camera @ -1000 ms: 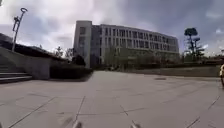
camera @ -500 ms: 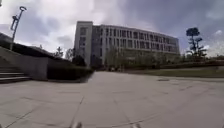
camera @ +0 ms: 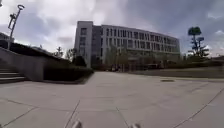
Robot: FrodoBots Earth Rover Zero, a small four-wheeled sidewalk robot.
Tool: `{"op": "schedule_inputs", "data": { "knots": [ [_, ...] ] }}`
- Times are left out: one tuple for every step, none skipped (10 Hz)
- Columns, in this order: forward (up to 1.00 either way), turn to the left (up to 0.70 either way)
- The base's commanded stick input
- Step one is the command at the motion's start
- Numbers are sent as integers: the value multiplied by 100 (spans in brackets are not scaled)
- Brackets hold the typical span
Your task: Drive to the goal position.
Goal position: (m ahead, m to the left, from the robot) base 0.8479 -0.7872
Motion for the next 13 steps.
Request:
{"op": "schedule_inputs", "data": {
  "knots": [
    [70,0],
    [70,0],
    [70,0],
    [70,0],
    [70,0],
    [70,0],
    [70,0],
    [70,0],
    [70,0],
    [70,0],
    [70,0],
    [70,0],
    [37,0]
  ]
}}
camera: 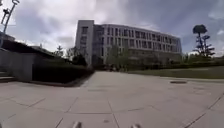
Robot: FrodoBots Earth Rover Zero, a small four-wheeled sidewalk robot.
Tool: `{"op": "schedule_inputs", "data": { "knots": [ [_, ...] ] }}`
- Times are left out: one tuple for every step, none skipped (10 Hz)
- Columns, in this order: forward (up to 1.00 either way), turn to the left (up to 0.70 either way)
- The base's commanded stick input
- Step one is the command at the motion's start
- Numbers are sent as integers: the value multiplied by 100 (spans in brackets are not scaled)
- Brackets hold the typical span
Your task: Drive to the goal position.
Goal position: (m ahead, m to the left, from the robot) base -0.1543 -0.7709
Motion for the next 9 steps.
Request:
{"op": "schedule_inputs", "data": {
  "knots": [
    [0,-8],
    [0,-24],
    [0,0],
    [0,42],
    [0,70],
    [0,70],
    [0,70],
    [0,45],
    [0,4]
  ]
}}
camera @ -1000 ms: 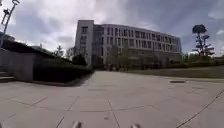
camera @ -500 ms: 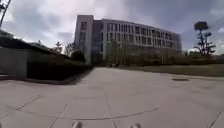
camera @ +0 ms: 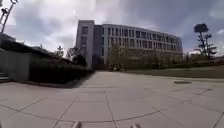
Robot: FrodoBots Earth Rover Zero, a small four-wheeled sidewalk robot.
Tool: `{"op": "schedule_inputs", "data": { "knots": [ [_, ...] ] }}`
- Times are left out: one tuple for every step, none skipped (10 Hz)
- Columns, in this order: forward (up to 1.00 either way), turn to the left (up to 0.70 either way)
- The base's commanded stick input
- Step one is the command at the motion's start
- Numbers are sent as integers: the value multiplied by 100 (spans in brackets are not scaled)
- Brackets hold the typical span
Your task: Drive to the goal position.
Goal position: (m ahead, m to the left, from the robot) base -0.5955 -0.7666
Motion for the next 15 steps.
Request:
{"op": "schedule_inputs", "data": {
  "knots": [
    [0,0],
    [0,0],
    [0,0],
    [0,0],
    [0,0],
    [0,0],
    [0,0],
    [0,0],
    [0,0],
    [0,29],
    [0,61],
    [0,70],
    [0,45],
    [0,10],
    [0,0]
  ]
}}
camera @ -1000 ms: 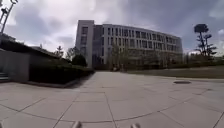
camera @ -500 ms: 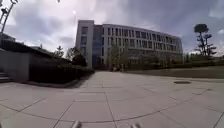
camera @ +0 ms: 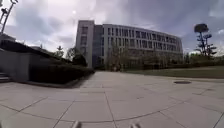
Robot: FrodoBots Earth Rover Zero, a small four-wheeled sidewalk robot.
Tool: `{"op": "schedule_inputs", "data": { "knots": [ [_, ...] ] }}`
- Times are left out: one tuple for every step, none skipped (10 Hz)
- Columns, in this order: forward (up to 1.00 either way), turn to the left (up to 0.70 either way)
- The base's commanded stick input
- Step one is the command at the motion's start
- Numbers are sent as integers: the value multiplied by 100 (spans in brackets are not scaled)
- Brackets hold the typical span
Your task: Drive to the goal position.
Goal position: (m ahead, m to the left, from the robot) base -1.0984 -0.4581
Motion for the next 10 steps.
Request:
{"op": "schedule_inputs", "data": {
  "knots": [
    [0,0],
    [0,0],
    [32,0],
    [67,0],
    [70,0],
    [70,0],
    [70,0],
    [70,0],
    [70,0],
    [70,0]
  ]
}}
